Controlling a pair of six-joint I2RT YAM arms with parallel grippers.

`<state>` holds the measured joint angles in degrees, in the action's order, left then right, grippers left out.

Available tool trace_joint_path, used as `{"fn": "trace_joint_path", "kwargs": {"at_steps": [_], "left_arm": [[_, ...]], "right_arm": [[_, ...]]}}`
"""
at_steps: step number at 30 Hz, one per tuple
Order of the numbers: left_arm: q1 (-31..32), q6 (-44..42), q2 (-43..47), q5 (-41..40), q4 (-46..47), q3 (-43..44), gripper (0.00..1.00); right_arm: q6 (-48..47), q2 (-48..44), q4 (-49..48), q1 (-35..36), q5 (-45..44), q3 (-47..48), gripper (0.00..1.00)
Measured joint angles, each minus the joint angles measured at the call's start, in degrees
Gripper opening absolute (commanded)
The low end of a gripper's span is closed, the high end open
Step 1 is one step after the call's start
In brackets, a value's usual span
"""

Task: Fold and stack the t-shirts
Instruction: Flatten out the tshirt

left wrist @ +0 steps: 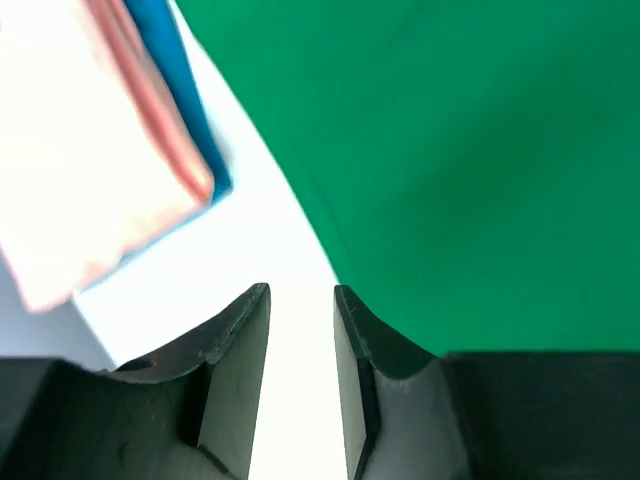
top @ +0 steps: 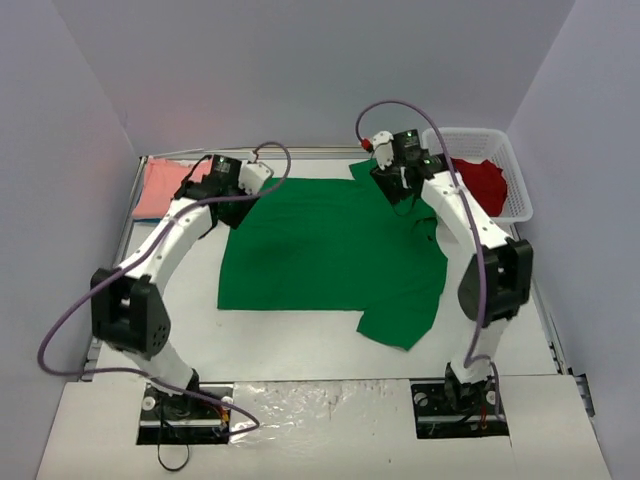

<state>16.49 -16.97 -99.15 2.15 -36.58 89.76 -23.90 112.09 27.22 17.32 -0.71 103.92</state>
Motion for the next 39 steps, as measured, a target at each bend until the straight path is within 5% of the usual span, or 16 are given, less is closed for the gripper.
{"fn": "trace_joint_path", "kwargs": {"at_steps": [7, 11, 19, 39], "left_arm": [[1.1, -8.9, 21.3, -3.7, 2.8, -30.0, 0.31], [1.1, -12.3, 30.3, -3.6, 1.4, -39.3, 0.33], [1.1, -13.6, 38.2, 0.8, 0.5, -42.6, 0.38], [1.2, -24.6, 37.6, 9.4, -2.1, -52.0, 0.4]], "right_arm": [[-0.5, -22.4, 1.5, -0.5, 4.4, -27.6, 0.57], [-1.7, -32.2, 3.5, -3.1, 8.9, -36.1, 0.66], [-1.9, -38.6, 1.8, -14.4, 16.9, -38.6, 0.7], [-1.7, -36.5, -0.9, -18.8, 23.8, -45.8, 0.73]]}}
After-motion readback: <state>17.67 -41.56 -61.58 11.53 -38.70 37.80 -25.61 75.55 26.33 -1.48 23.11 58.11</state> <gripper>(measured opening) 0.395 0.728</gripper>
